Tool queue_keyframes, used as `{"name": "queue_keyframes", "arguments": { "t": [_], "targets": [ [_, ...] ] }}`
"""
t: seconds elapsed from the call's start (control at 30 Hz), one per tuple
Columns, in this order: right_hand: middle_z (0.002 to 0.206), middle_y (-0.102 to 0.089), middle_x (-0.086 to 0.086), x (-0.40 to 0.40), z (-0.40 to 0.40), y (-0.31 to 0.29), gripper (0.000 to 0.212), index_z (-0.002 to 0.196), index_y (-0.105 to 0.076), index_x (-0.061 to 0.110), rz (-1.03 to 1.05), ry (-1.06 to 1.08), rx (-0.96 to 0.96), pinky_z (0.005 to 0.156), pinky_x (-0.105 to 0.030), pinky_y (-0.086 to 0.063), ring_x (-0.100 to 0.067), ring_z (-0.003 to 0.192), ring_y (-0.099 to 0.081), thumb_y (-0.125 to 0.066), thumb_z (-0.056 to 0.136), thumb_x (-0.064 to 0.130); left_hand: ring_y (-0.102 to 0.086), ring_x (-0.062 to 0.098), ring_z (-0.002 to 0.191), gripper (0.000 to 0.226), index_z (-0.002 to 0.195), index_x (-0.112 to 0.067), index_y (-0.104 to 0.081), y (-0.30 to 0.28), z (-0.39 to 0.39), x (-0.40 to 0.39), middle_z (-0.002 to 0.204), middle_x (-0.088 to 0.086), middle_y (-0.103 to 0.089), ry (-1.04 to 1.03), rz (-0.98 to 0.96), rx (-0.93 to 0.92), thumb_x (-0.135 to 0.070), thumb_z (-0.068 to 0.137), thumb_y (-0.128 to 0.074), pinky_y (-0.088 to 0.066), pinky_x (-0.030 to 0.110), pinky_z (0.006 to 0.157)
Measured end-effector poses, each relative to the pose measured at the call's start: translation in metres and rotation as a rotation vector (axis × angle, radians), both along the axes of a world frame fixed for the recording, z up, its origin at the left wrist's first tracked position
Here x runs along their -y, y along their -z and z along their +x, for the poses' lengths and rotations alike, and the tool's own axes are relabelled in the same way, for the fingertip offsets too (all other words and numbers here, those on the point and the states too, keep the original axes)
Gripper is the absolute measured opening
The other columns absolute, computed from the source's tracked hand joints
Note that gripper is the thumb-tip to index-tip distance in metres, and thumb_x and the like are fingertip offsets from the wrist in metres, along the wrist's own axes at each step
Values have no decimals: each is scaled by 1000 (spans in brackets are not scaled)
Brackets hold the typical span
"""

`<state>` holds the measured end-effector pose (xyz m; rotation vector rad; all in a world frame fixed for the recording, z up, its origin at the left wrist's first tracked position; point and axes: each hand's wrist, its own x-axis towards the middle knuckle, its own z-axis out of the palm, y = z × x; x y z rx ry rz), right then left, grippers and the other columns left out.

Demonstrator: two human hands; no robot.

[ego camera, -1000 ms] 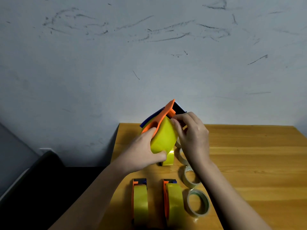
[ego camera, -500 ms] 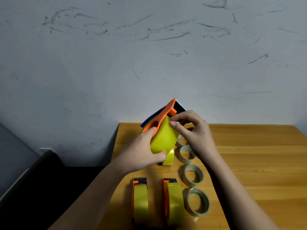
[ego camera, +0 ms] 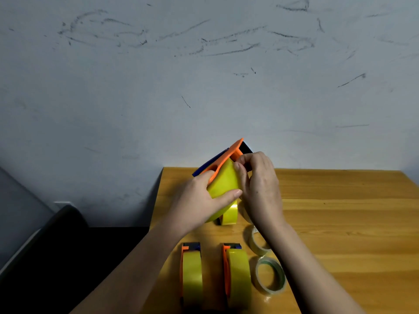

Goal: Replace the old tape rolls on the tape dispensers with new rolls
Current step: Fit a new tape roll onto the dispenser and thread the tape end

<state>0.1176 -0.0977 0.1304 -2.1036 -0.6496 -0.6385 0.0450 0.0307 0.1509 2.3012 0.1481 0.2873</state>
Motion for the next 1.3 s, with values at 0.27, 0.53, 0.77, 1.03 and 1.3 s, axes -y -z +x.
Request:
{"name": "queue_keyframes", "arguments": {
  "t": [0.27, 0.53, 0.77, 1.03, 1.3],
  "targets": [
    [86, -60, -9, 16, 22, -9, 25, 92, -59, 8, -86, 250, 151, 62, -35, -39, -25, 81, -52, -46, 94, 29, -67, 15, 79, 59, 99, -18, -65, -2, 0, 3, 86, 0, -69, 105, -323, -35, -67, 68, -64, -56, 36, 71],
    [84, -65, -2, 35, 26, -13, 8, 99, -56, 23, -33, -15, -29, 65, -24, -45, -16, 79, -60, -57, 93, 28, -64, 15, 54, 18, 79, -20, -63, -7, 7, -3, 63, -1, -67, 176, -535, -146, -37, 82, -68, -52, 31, 56],
    [83, -63, 11, 53, 34, -34, 21, 94, -59, 28, -90, -390, -272, 73, -30, -50, -11, 81, -61, -51, 97, 9, -60, 22, 52, 20, 76, -15, -62, -7, 8, -3, 61, 8, -65, 213, -642, -211, -32, 85, -65, -48, 27, 50],
    [83, -65, 9, 52, 34, -42, 23, 93, -66, 23, -174, -377, -338, 81, -34, -49, -10, 88, -59, -46, 95, 12, -60, 23, 53, 20, 76, -14, -62, -7, 12, -4, 62, 9, -66, 168, -633, -194, -32, 86, -64, -48, 28, 51],
    [93, -53, 11, 36, 23, -11, 34, 93, -58, 25, 71, -143, -299, 76, -21, -40, -11, 90, -50, -75, 73, 46, -65, 18, 56, 17, 78, -20, -64, -3, 10, -7, 63, 2, -68, 127, -545, -114, -35, 84, -67, -55, 38, 59]
  ]
}}
